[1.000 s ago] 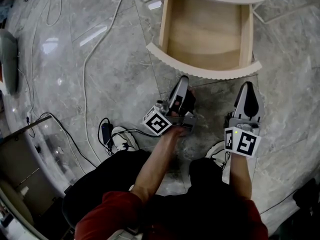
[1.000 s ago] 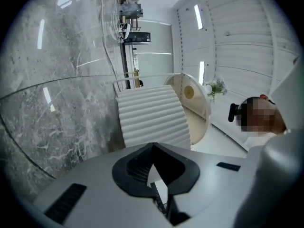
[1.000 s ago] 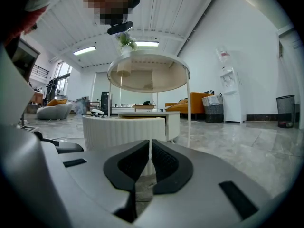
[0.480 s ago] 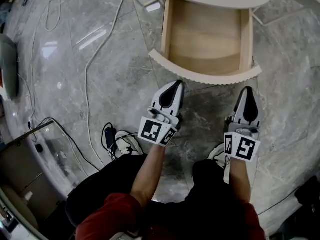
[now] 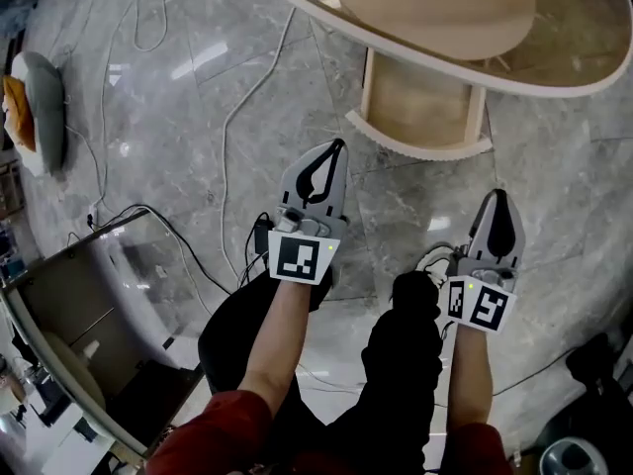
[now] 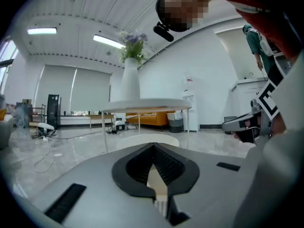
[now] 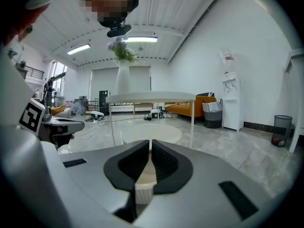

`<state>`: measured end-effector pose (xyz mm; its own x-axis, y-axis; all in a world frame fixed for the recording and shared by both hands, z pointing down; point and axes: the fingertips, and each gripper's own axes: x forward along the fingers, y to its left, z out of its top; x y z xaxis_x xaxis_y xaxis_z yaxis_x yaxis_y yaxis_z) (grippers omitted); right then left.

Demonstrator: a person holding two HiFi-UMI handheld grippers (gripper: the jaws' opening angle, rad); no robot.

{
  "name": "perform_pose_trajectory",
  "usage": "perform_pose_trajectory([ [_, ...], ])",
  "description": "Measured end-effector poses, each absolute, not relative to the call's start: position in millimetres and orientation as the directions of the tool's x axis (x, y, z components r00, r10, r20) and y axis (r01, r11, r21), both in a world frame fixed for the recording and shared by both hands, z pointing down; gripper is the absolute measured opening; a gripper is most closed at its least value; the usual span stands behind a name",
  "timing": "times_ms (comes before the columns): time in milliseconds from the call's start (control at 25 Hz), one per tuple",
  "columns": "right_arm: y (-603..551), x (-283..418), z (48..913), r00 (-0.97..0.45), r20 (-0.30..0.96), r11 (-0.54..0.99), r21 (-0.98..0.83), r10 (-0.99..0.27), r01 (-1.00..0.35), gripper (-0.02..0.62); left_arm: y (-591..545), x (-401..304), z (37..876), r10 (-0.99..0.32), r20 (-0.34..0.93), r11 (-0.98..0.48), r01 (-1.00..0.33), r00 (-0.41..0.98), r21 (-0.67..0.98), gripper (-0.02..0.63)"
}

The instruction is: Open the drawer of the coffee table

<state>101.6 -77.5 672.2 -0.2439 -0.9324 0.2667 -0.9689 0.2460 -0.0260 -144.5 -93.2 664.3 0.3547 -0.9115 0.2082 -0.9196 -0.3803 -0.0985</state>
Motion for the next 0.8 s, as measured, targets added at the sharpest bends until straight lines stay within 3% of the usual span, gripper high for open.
perform_pose_trajectory([
  [240, -99, 88, 500, -0.286, 0.242, 0.282, -0.049, -0.927, -0.958, 0.026, -105, -153, 487, -0.925, 0.194, -0.352, -0.929, 0.327, -0.113, 0.012],
  [600, -104, 66, 215, -0.352, 0.206, 0.345, -0.071, -0.913, -0.936, 0.026, -75, -154, 209, -0.925, 0.219, -0.307, -0.95, 0.31, 0.05, 0.012],
  [800, -103, 52, 100, -0.356, 0.113, 0.351, -0.058, -0.928, -0.934, 0.026, -79, -160, 104, -0.937, 0.174, -0.306, -0.952, 0.304, 0.017, 0.012],
])
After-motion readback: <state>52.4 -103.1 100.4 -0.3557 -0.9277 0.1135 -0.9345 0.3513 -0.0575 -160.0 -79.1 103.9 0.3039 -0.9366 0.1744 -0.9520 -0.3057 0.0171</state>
